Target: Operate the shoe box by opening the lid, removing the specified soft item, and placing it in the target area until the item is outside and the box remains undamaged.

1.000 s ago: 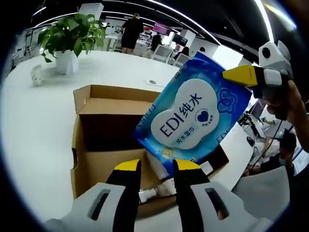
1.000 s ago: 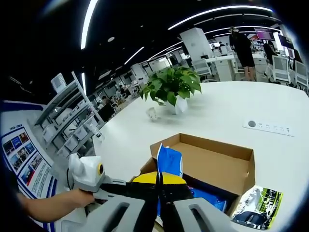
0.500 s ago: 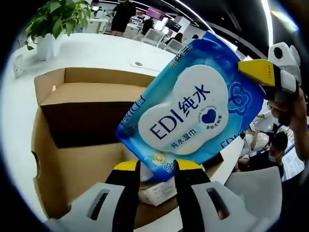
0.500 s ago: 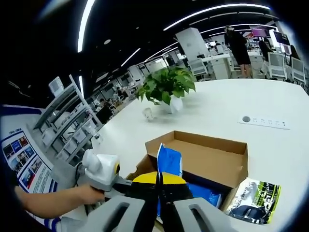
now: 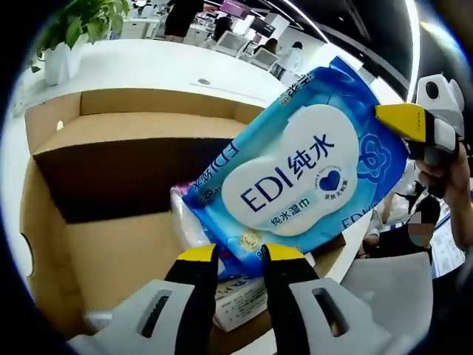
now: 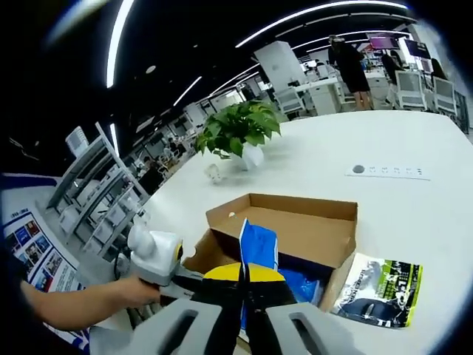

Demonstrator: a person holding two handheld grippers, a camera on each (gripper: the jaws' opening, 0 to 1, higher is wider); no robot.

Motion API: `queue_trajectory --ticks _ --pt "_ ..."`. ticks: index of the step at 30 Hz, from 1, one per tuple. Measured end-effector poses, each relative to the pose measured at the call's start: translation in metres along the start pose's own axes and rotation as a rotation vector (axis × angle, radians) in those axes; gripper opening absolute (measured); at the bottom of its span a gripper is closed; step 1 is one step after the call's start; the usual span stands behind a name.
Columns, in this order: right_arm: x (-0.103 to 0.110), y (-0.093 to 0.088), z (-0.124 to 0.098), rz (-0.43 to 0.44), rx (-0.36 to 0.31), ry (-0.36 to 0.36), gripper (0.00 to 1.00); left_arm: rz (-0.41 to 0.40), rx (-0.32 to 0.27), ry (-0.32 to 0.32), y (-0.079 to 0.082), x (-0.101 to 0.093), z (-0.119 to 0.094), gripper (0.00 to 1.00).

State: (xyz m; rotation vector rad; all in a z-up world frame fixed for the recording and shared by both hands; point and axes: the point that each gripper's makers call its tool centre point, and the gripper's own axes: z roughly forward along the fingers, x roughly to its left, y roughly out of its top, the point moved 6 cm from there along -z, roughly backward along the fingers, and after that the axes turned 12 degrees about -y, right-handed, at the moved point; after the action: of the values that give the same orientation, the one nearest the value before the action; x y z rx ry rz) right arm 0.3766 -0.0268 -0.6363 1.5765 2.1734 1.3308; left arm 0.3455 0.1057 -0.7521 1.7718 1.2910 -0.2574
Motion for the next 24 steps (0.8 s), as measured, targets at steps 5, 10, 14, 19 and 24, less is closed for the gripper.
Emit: queue_trajectory --ticks 5,10,14,19,24 --pt "-0.012 -0.004 -0.006 0.031 -0.01 -0.017 0.0 0.004 0.003 -0.005 0.0 -0.002 0.002 0.24" --pt "-0.024 -0.007 -0.013 0.065 -0.025 -0.039 0.0 0.009 -0.001 -0.011 0.003 -0.004 0.004 0.24" --pt "-0.041 -0.012 -0.018 0.107 -0.034 -0.063 0.0 0.017 0.0 -0.014 0.005 -0.003 0.005 0.24" --pt "-0.056 -0.02 -0.026 0.144 -0.039 -0.088 0.0 0.022 -0.004 -0.016 0.006 -0.002 0.005 0.25" --pt "-0.07 -0.028 -0.029 0.177 -0.041 -0.111 0.0 0.03 -0.007 -0.02 0.008 -0.005 0.004 0.25"
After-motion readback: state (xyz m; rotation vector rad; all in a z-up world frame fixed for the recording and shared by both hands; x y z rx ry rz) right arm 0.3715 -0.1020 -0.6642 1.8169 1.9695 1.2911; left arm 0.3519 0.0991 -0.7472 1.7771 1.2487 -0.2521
